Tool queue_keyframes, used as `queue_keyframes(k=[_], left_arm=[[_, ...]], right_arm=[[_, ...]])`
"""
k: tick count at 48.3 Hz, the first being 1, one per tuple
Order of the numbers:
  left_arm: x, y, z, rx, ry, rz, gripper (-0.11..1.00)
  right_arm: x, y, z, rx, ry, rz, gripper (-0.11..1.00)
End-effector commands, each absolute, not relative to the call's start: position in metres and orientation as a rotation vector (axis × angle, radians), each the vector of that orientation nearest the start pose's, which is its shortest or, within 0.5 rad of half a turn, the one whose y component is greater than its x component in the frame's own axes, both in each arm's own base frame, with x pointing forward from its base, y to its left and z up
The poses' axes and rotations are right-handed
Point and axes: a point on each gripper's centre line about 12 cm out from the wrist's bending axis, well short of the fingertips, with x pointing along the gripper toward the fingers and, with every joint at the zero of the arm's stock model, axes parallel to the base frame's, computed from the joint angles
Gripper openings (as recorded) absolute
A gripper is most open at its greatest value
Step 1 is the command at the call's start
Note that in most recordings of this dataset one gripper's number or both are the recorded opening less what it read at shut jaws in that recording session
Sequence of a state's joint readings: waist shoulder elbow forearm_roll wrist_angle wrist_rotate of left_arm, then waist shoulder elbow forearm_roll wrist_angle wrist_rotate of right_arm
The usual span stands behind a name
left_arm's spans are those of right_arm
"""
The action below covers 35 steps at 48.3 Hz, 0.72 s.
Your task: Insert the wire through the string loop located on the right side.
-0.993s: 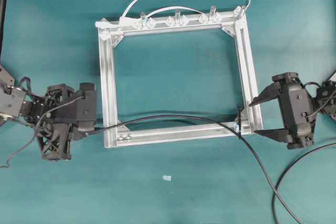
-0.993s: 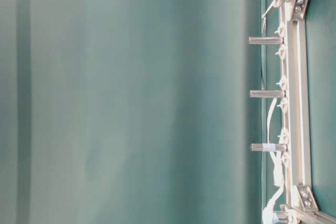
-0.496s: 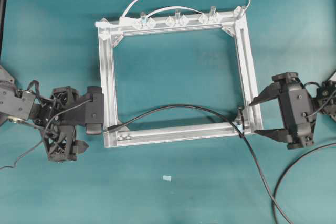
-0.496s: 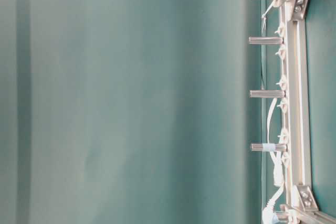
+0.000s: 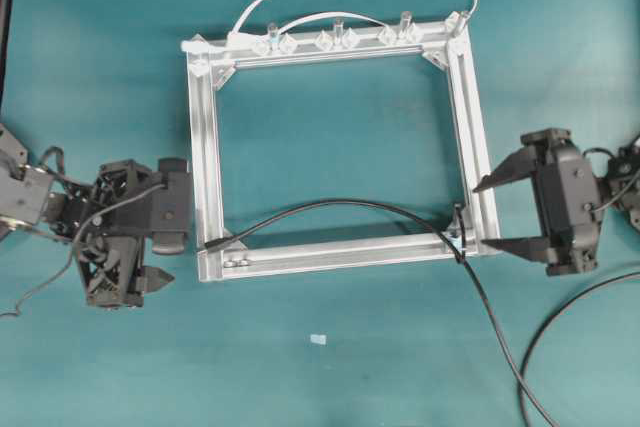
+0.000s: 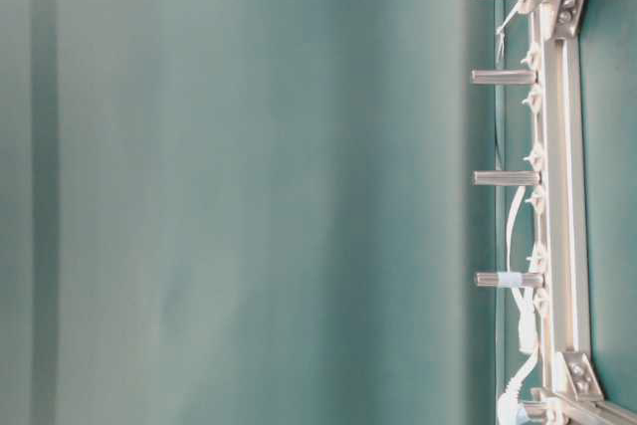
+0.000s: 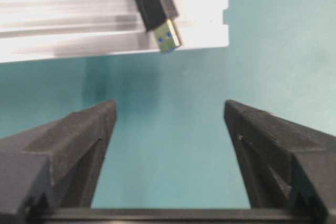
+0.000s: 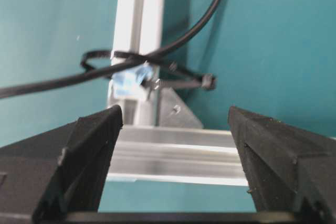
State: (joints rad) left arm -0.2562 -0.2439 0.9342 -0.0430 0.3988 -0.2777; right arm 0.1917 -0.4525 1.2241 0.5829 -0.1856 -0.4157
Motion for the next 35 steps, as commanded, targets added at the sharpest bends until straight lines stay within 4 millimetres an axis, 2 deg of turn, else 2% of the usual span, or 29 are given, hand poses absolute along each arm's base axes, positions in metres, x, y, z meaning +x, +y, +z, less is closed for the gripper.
queue_keyframes(k=[1, 18, 35], left_arm=[[0.267, -0.067, 0.154, -0.168, 1.042, -0.071, 0.81], [0.266, -0.044, 0.18, -0.16, 0.937, -0.047, 0.78], [0.253, -0.028, 0.201, -0.146, 0.828, -0.032, 0.57]], right_arm=[[0.233, 0.027, 0.16, 0.068, 0.55, 0.023, 0.9], [0.215, 0.01, 0.179, 0.095, 0.439, -0.033, 0.9], [0.2, 0.007, 0.18, 0.101, 0.398, -0.038, 0.9]])
